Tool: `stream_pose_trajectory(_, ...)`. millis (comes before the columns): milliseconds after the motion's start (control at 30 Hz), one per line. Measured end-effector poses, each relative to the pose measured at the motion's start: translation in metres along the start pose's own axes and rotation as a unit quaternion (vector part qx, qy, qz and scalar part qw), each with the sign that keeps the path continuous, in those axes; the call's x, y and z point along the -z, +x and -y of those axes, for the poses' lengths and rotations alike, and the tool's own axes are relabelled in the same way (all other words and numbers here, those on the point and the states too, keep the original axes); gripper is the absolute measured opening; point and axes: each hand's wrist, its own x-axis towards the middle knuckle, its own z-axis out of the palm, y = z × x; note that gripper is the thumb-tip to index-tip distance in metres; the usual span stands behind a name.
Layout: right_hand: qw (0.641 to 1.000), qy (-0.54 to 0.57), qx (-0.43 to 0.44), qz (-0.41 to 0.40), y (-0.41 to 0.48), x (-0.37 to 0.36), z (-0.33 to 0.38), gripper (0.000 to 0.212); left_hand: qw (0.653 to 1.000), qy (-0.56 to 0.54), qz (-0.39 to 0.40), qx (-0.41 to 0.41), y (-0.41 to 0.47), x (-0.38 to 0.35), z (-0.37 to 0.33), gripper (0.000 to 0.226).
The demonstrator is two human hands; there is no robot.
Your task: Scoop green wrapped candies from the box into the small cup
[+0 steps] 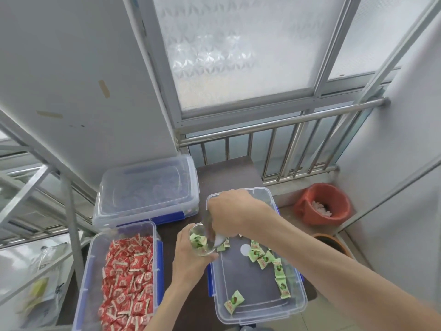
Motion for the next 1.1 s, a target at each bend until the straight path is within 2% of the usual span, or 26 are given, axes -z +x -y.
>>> stream_pose_trajectory(67,0.998,0.056,-0.031,-0.011,-0.012,-0.006,-0.015,0.007,1.000,-0.005,-0.006,0.006,0.001,0.001,0.004,0.084)
stream_pose_trajectory(167,0.975,0.172,-0.141,-0.017,-0.038,-0.041,-0.055,0.031,0.999,-0.026,-0.017,0.030,-0.004,-0.004,0.011,0.089)
stream_pose_trajectory(233,0.948,0.235,-0.213,0.002,-0.055,-0.080,-0.074,0.036,0.998,-0.038,-0.036,0.045,-0.009,-0.008,0.018,0.094)
stream_pose_trajectory(333,0.918,0.262,-0.293,0.049,-0.071,-0.146,-0.083,0.035,0.995,-0.038,-0.051,0.076,-0.013,-0.011,0.034,0.100)
stream_pose_trajectory(433,0.882,0.310,-0.347,0.079,-0.070,-0.192,-0.081,0.032,0.994,-0.042,-0.042,0.089,-0.008,-0.011,0.041,0.095)
stream_pose_trajectory(567,0.845,0.353,-0.399,0.045,-0.051,-0.210,-0.063,0.026,0.994,-0.051,-0.030,0.090,-0.004,-0.015,0.036,0.091)
stream_pose_trajectory(633,0.834,0.366,-0.413,0.000,-0.040,-0.212,-0.054,0.020,0.993,-0.050,-0.039,0.095,-0.009,-0.017,0.036,0.091)
stream_pose_trajectory(800,0.806,0.424,-0.408,-0.070,0.003,-0.228,-0.058,0.024,0.992,-0.052,-0.052,0.104,-0.015,-0.020,0.036,0.089)
stream_pose_trajectory(900,0.816,0.425,-0.381,-0.096,0.040,-0.235,-0.071,0.033,0.992,-0.049,-0.044,0.112,-0.015,-0.020,0.036,0.090)
stream_pose_trajectory(1000,0.815,0.453,-0.347,-0.100,0.077,-0.238,-0.079,0.030,0.990,-0.042,-0.049,0.122,-0.014,-0.019,0.037,0.091)
stream_pose_trajectory(1100,0.770,0.536,-0.340,-0.071,0.096,-0.252,-0.087,0.029,0.989,-0.038,-0.048,0.132,-0.013,-0.018,0.037,0.092)
